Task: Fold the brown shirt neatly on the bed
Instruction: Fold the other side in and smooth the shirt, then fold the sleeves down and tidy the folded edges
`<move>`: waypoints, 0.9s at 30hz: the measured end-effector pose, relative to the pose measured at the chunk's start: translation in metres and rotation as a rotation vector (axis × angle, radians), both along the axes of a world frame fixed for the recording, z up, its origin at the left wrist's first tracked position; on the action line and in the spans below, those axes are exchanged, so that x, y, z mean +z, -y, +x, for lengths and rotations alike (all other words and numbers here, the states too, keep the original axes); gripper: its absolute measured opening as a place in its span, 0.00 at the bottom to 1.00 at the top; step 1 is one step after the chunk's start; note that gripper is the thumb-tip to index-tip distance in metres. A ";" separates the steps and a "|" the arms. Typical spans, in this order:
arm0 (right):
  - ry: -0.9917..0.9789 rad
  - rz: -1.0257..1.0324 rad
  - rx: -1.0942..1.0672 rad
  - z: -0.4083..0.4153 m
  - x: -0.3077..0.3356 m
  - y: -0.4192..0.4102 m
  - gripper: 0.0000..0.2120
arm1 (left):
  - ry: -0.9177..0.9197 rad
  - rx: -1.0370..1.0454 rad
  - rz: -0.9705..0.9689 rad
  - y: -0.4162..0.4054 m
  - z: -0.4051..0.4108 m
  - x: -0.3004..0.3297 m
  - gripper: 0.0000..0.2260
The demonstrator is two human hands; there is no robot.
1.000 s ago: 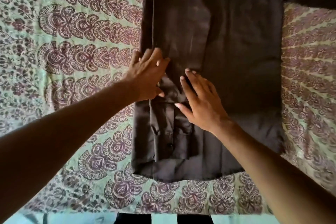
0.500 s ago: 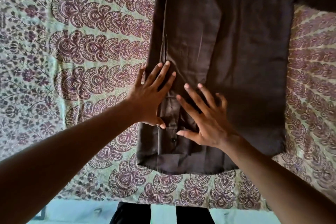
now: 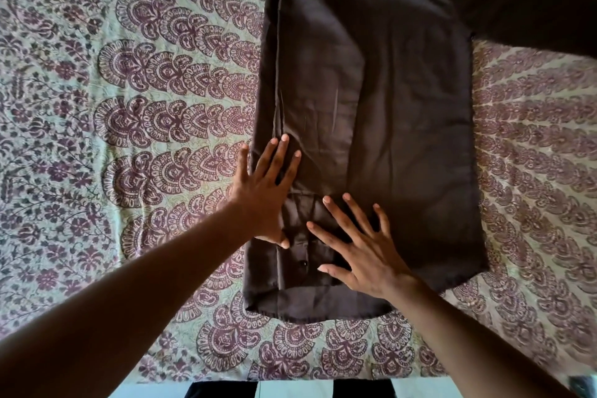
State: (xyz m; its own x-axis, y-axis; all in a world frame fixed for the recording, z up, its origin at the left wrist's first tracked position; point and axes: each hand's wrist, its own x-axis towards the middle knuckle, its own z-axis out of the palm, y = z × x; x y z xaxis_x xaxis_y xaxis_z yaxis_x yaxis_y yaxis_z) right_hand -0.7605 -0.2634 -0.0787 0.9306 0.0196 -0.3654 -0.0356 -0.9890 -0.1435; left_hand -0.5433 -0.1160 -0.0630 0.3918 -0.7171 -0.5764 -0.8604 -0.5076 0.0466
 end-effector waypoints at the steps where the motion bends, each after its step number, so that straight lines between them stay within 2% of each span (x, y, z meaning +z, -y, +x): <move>1: 0.022 0.015 -0.008 -0.001 -0.001 0.000 0.38 | 0.003 0.002 0.020 0.002 0.000 0.002 0.76; 3: 0.101 0.067 -0.041 0.001 -0.001 0.004 0.36 | -0.013 0.023 0.063 0.009 0.001 0.011 0.73; 5: 0.208 0.153 -0.141 0.002 0.000 0.012 0.33 | -0.047 0.110 0.037 0.022 -0.002 0.021 0.63; 9: 0.430 0.230 -0.416 0.007 0.001 0.054 0.30 | -0.033 0.265 -0.215 0.064 -0.018 0.035 0.35; 13: 0.570 0.239 -0.683 0.009 0.005 0.129 0.25 | -0.040 0.190 -0.397 0.141 -0.032 0.036 0.23; 16: 0.647 0.288 -0.892 0.001 0.010 0.194 0.22 | -0.096 0.124 -0.415 0.226 -0.042 0.031 0.25; 20: 0.636 0.443 -1.102 -0.015 0.011 0.288 0.16 | -0.170 0.118 -0.444 0.343 -0.054 0.015 0.30; 23: 0.648 0.558 -1.284 -0.030 0.012 0.357 0.13 | -0.262 0.133 -0.463 0.424 -0.056 0.005 0.38; 25: 0.676 0.620 -1.417 -0.042 0.009 0.402 0.12 | -0.254 0.111 -0.441 0.475 -0.055 0.000 0.43; 27: 0.740 0.609 -1.499 -0.052 0.007 0.444 0.11 | -0.271 0.132 -0.419 0.514 -0.057 -0.005 0.49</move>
